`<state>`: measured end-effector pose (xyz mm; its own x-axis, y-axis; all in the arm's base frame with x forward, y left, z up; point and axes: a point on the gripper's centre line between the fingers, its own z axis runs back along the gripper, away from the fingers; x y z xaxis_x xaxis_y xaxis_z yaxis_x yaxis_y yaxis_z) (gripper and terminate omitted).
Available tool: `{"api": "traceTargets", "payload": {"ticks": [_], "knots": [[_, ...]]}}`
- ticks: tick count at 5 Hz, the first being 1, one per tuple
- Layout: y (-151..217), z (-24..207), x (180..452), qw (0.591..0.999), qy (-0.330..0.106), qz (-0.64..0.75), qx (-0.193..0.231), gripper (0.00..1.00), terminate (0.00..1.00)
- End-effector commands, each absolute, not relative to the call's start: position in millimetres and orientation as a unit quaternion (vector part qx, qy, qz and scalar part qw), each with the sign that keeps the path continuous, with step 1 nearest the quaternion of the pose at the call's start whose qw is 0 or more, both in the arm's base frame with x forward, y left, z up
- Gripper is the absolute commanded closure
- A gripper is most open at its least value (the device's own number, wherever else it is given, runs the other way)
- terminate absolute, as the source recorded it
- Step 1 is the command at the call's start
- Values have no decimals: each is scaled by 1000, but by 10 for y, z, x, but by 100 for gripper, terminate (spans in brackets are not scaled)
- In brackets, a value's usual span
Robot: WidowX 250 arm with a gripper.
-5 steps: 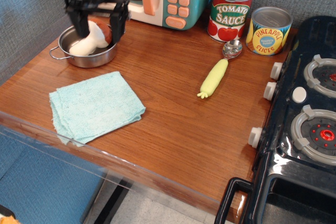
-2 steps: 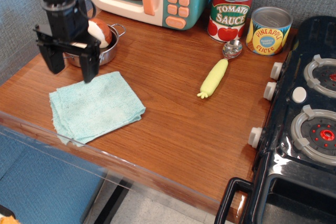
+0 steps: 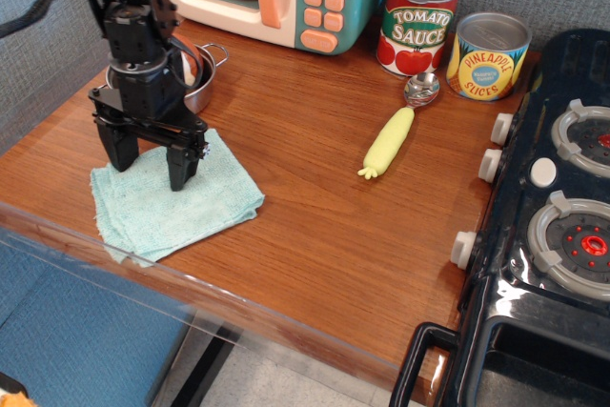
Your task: Move the cloth so its under the spoon
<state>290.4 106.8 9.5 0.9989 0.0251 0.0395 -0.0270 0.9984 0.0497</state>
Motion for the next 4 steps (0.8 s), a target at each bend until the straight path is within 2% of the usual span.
{"api": "traceTargets", "payload": {"ticks": [1, 2, 3, 4], "knots": [[500, 78, 2738, 999, -21, -37, 2, 0, 0], [187, 228, 2611, 998, -26, -52, -25, 0, 0], [-138, 273, 2555, 998, -19, -26, -59, 0, 0], [-324, 279, 2634, 997, -20, 9, -70, 0, 0]]}}
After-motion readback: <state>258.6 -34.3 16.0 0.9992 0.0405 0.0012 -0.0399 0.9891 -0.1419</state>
